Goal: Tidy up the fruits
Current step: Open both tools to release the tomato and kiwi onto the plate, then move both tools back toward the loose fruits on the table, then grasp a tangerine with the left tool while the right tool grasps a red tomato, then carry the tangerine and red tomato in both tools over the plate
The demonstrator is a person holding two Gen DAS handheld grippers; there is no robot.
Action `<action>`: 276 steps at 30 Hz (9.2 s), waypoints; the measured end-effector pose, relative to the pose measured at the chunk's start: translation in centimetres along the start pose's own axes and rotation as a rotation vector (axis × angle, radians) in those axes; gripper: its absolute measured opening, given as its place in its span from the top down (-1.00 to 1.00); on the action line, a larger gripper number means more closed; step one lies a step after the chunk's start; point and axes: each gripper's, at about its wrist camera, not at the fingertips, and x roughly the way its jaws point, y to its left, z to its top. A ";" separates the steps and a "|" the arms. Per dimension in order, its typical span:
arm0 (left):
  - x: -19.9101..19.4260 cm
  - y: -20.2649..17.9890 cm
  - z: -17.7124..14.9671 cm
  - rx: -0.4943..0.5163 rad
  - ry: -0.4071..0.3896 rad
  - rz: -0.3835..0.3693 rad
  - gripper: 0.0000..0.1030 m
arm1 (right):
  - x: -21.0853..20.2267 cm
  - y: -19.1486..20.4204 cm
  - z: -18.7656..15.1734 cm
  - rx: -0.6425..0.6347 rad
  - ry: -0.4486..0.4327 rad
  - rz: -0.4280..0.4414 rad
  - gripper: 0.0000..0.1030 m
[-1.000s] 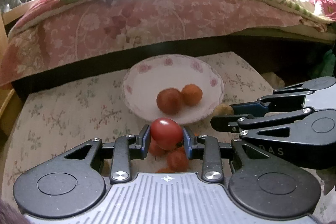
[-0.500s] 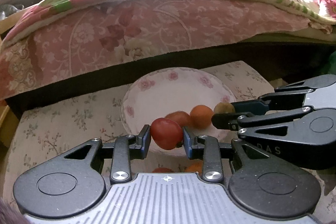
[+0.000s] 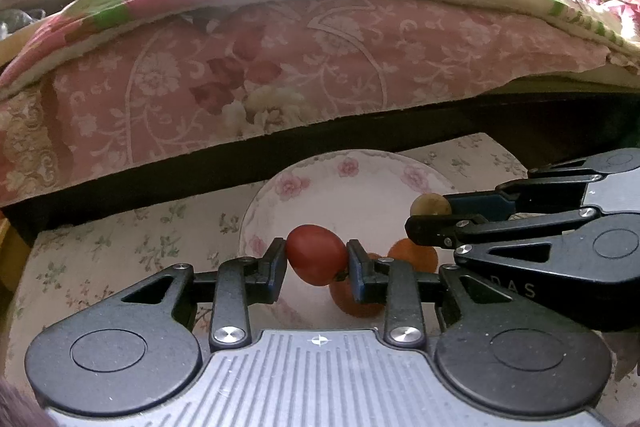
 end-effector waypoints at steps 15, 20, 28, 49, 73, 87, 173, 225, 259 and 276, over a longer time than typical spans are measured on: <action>1.9 0.2 0.4 -0.002 0.002 0.001 0.23 | 2.4 -0.9 0.2 0.031 0.017 0.002 0.49; 2.0 0.4 0.4 -0.011 -0.004 0.009 0.19 | 2.5 -0.9 0.2 0.033 0.012 0.000 0.48; 0.8 0.5 0.7 -0.009 -0.018 0.016 0.17 | 1.2 -0.8 0.7 0.032 -0.011 -0.004 0.47; -6.4 0.2 -1.8 0.013 -0.020 0.014 0.09 | -5.9 1.5 -2.0 0.010 -0.010 -0.005 0.47; -8.2 -0.7 -7.8 0.017 0.111 -0.064 0.00 | -7.8 5.4 -5.1 -0.052 0.109 0.046 0.47; -4.3 -1.9 -8.8 0.052 0.163 -0.084 0.01 | -4.6 4.0 -6.2 -0.001 0.177 0.103 0.47; -7.5 -1.6 -12.0 0.105 0.187 -0.108 -0.30 | -6.8 6.1 -11.1 -0.083 0.197 0.103 0.29; -7.6 -2.0 -6.3 0.094 0.062 -0.068 0.23 | -8.4 4.1 -6.6 0.033 0.092 0.059 0.44; -2.0 -2.1 -0.9 0.102 -0.002 -0.029 0.26 | -3.8 0.1 -1.6 0.089 0.028 0.011 0.44; 0.9 -1.7 0.1 0.103 -0.004 -0.013 0.25 | -1.5 -1.0 -0.4 0.102 0.026 0.006 0.43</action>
